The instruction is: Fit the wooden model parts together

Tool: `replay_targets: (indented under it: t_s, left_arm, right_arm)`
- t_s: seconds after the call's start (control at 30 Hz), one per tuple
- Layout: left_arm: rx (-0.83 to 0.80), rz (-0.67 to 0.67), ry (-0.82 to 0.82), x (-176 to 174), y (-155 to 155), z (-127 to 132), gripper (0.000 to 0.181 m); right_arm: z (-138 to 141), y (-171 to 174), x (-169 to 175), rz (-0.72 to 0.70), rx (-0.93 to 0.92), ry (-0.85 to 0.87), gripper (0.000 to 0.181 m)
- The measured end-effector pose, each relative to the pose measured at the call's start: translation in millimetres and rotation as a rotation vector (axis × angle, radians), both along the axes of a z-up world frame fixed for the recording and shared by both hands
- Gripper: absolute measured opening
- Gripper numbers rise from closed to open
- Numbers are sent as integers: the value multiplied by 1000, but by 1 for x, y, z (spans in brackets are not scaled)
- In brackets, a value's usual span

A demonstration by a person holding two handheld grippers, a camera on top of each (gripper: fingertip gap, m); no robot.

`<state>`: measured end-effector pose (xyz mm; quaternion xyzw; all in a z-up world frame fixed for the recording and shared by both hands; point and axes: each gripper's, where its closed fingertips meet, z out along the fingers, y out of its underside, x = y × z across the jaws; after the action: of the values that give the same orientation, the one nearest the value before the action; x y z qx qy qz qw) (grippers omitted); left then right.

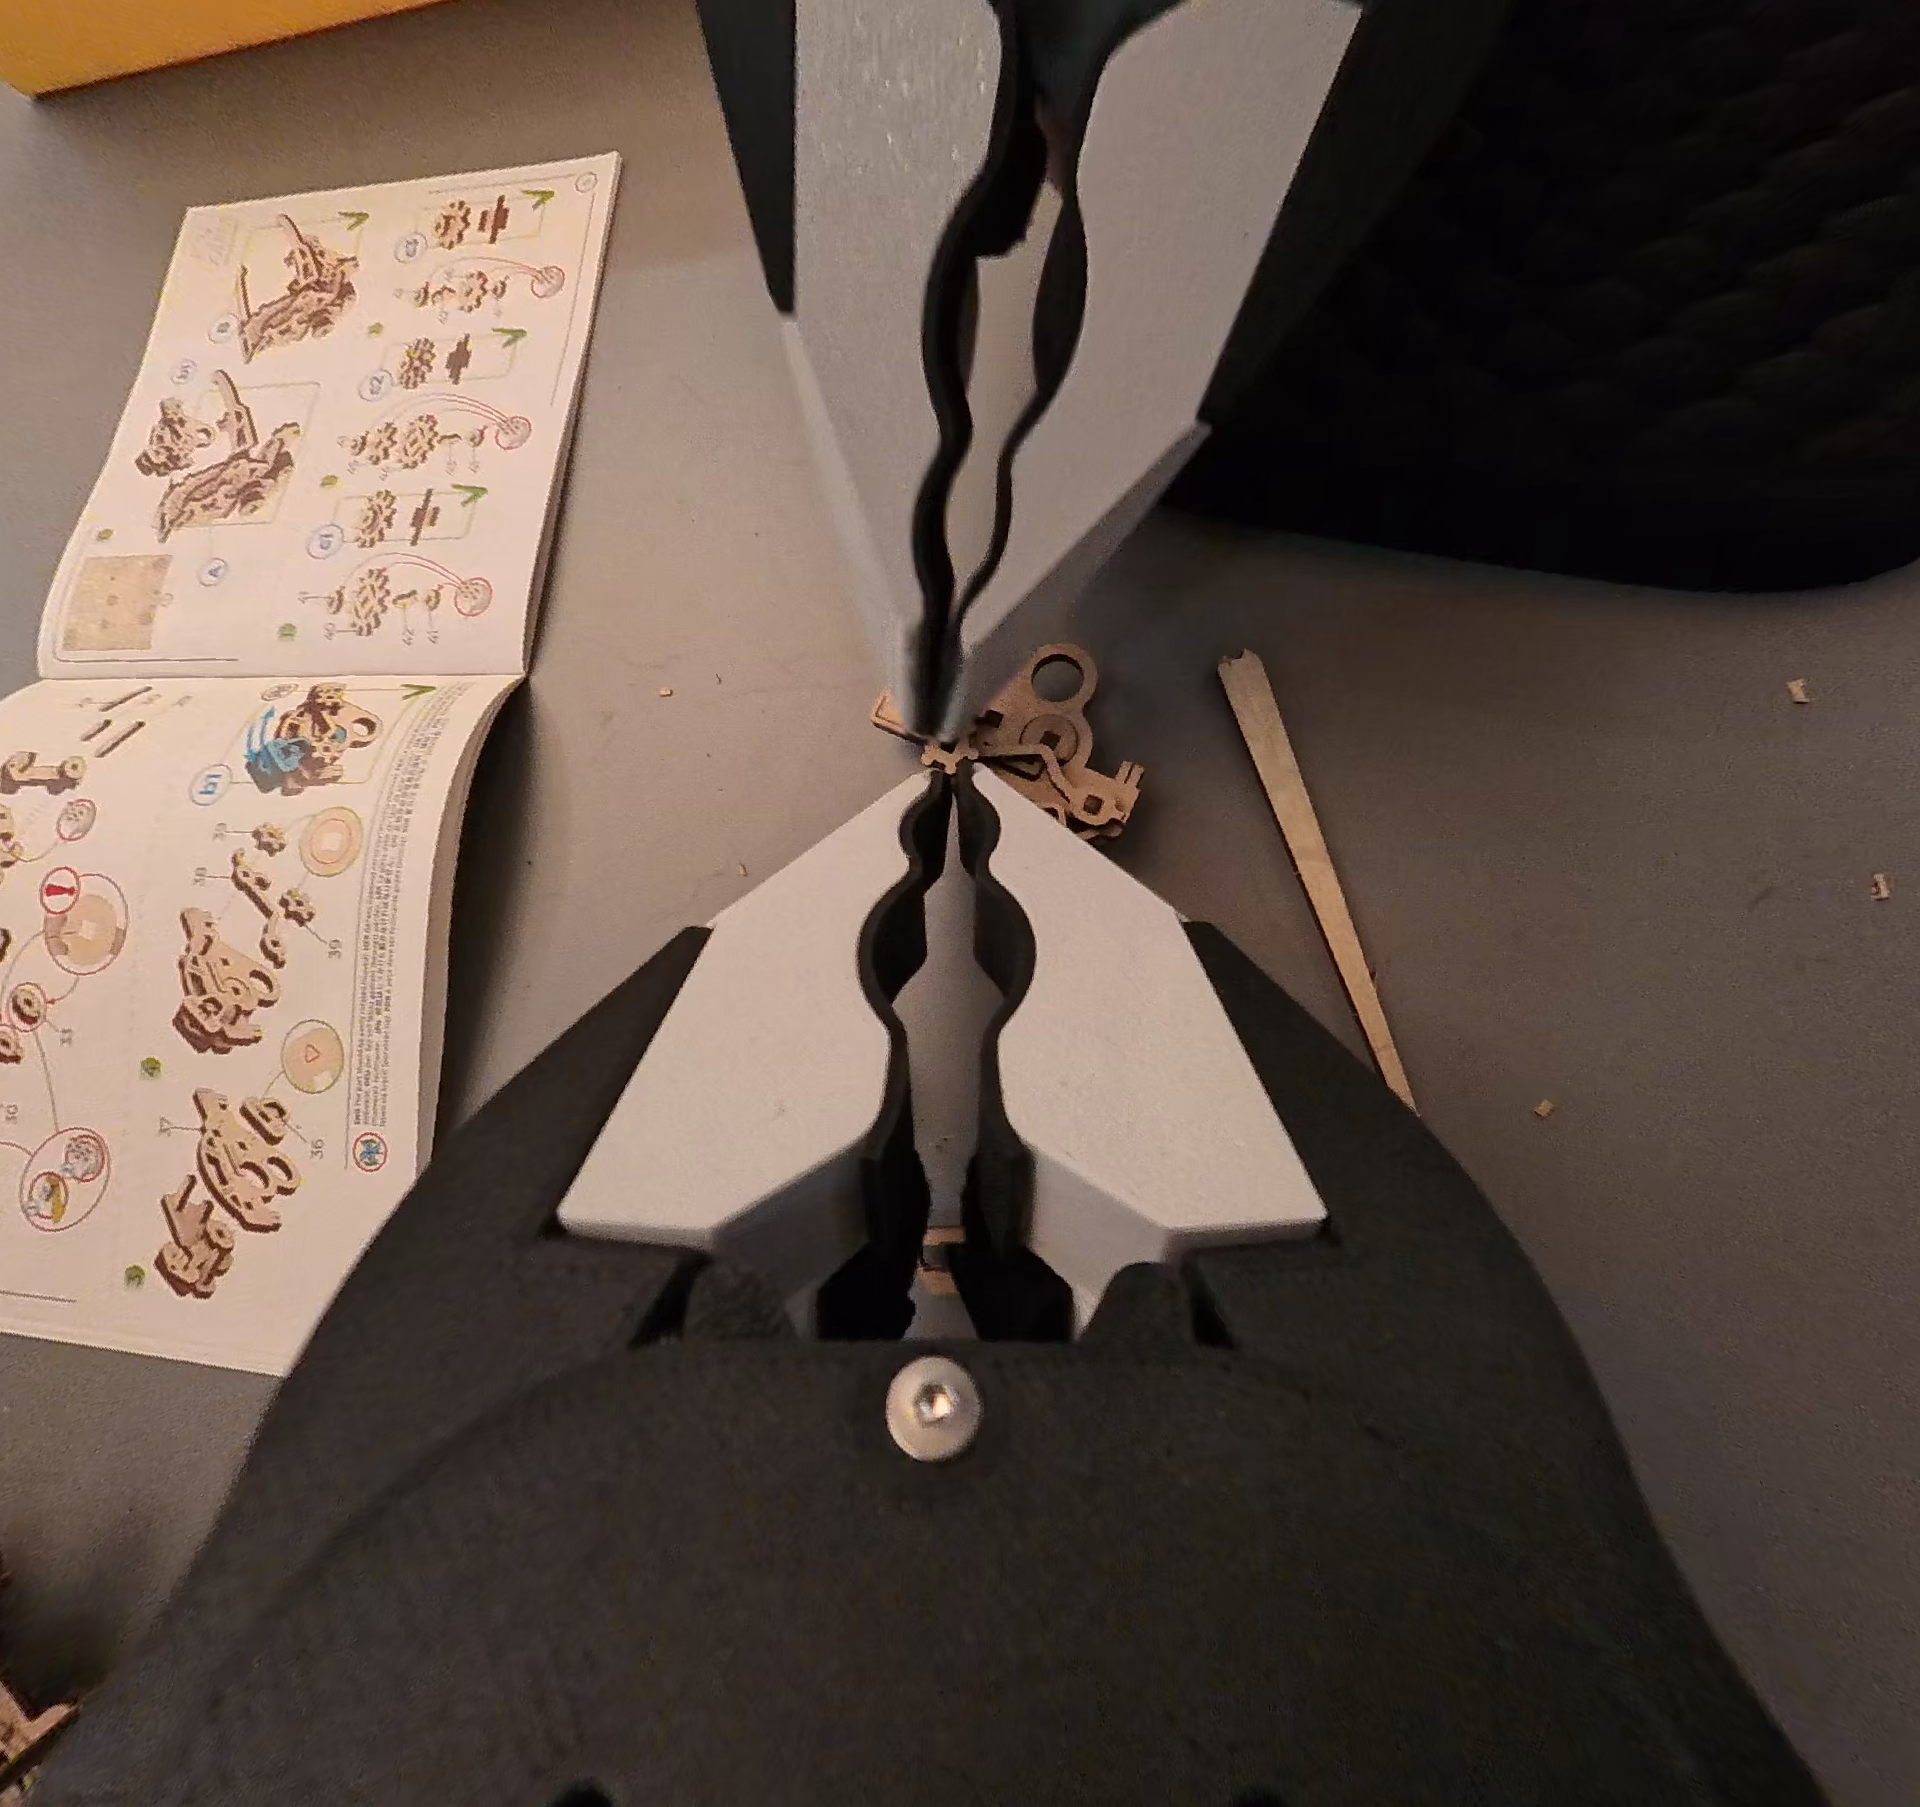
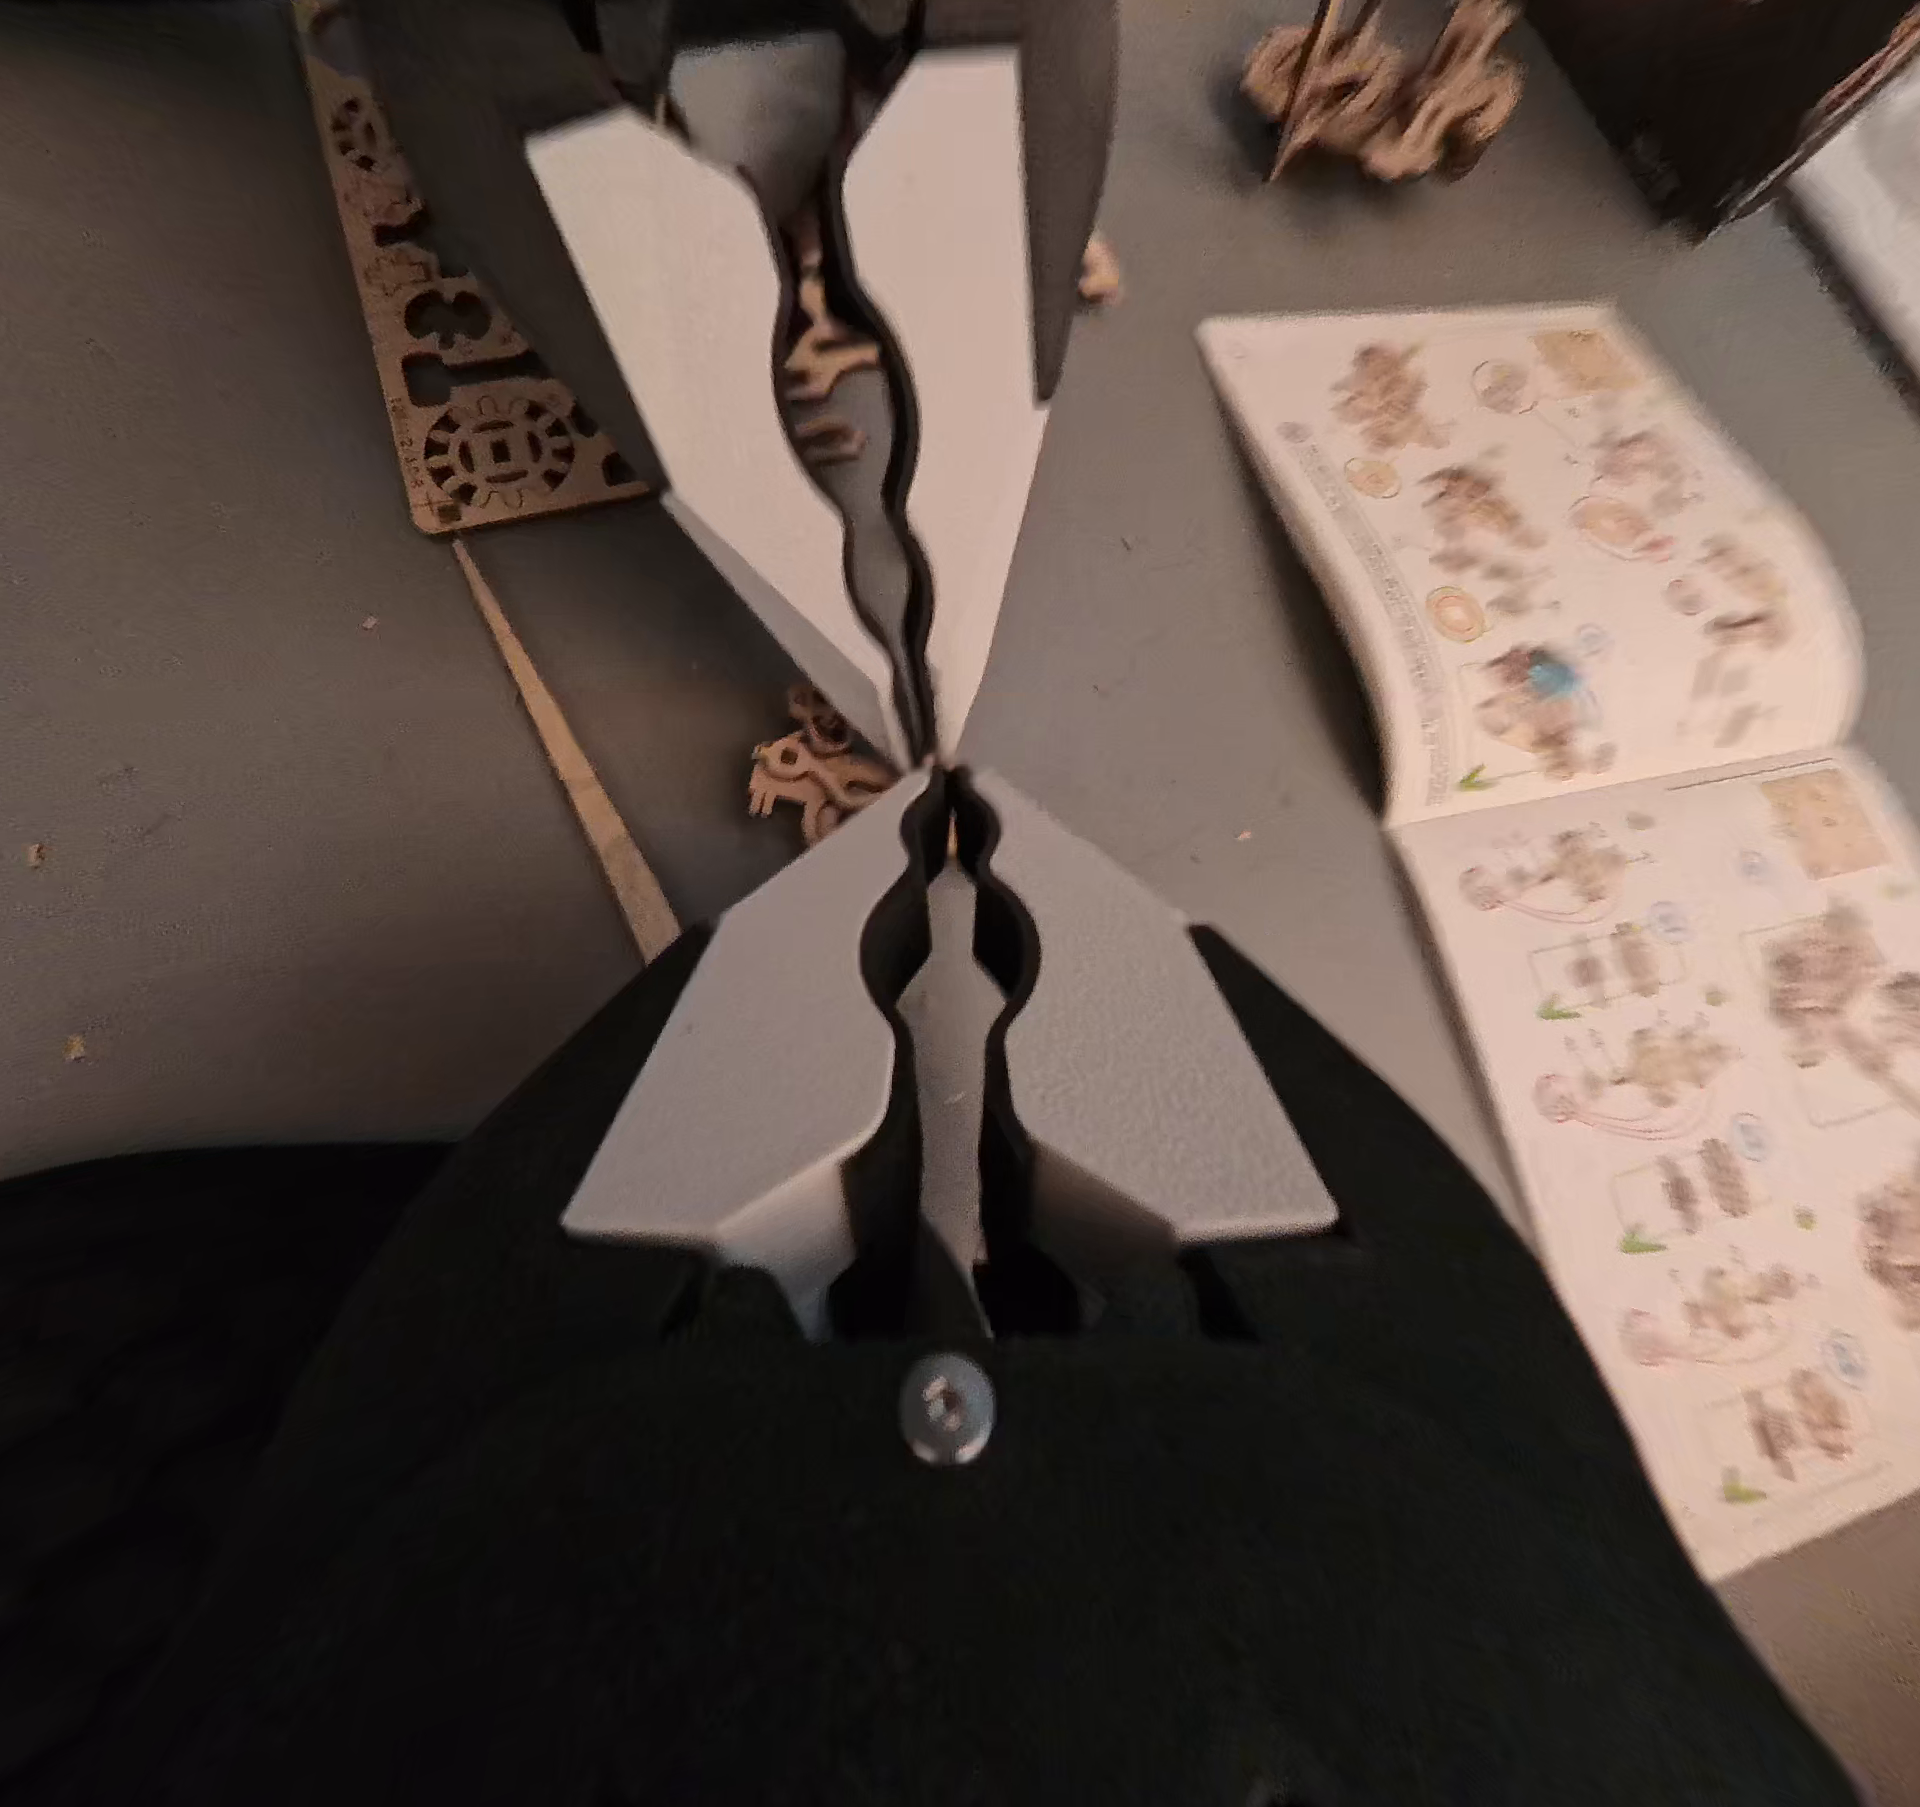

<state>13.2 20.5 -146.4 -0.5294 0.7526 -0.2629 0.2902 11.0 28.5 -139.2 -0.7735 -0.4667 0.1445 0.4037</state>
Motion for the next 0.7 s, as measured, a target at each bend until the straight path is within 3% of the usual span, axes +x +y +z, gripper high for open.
replay_targets:
  t_s: [0.03,0.13,0.2,0.3,0.37,0.5,0.57,0.7]
  left_arm:
    - [-3,0,0,0,0,0,0]
    - [-1,-1,1,0,0,0,0]
    - [-3,1,0,0,0,0,0]
    - [-11,3,7,-1,0,0,0]
    - [-5,0,15,-1,0,-3,0]
    - [2,-2,14,0,-1,-3,0]
    - [-4,1,14,0,0,-3,0]
    - [-5,1,15,0,0,-3,0]
  right_arm:
    - [0,0,0,-4,-13,17,0]
    - [10,3,3,-20,13,44,0]
    - [-3,0,3,-23,-64,20,0]
    - [11,2,0,-14,3,41,0]
    - [0,-1,0,-7,-42,12,0]
    - [18,4,-1,-20,25,64,0]
    - [0,2,1,-17,-50,19,0]
    - [18,3,-2,-15,15,69,0]
